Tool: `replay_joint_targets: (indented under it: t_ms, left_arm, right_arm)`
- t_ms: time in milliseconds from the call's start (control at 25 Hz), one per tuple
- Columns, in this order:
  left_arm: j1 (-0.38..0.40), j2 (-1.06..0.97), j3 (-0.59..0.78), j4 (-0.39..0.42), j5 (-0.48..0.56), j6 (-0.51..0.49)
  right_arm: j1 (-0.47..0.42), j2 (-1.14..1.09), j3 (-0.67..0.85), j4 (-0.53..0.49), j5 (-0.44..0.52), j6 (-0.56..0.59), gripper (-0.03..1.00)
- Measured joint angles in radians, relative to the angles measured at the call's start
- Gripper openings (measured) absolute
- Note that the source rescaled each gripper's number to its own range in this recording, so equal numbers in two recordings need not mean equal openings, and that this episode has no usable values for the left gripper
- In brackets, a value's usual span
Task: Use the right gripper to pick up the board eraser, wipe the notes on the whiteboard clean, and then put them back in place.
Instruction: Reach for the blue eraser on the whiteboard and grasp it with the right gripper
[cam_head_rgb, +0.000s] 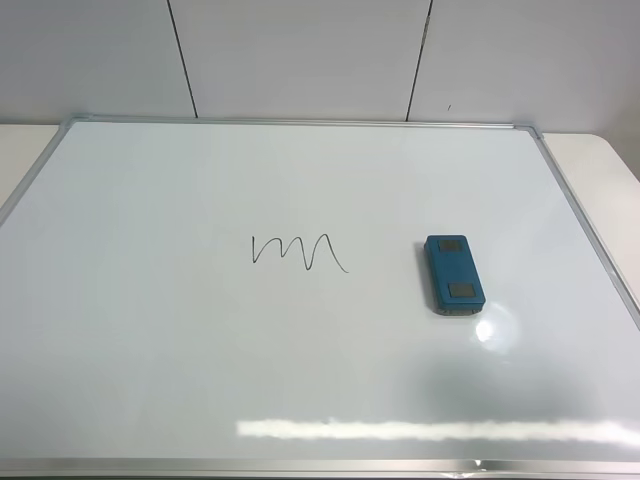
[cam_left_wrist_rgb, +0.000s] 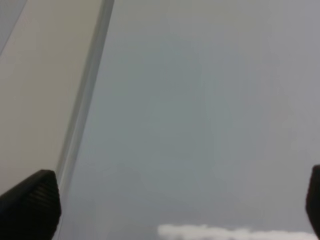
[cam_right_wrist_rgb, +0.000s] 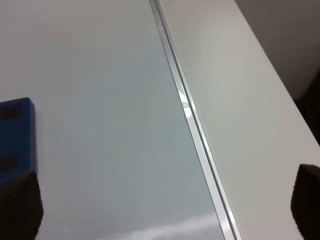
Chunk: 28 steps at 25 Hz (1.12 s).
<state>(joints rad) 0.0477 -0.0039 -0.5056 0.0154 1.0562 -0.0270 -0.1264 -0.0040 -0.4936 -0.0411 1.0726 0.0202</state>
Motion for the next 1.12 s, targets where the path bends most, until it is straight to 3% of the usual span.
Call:
replay_joint_targets:
  t_ms: [1120]
  left_arm:
    - [0.0,0.0,0.0,0.001,0.0,0.0]
  right_arm:
    - [0.0,0.0,0.0,-0.007,0.0,0.0,1.0]
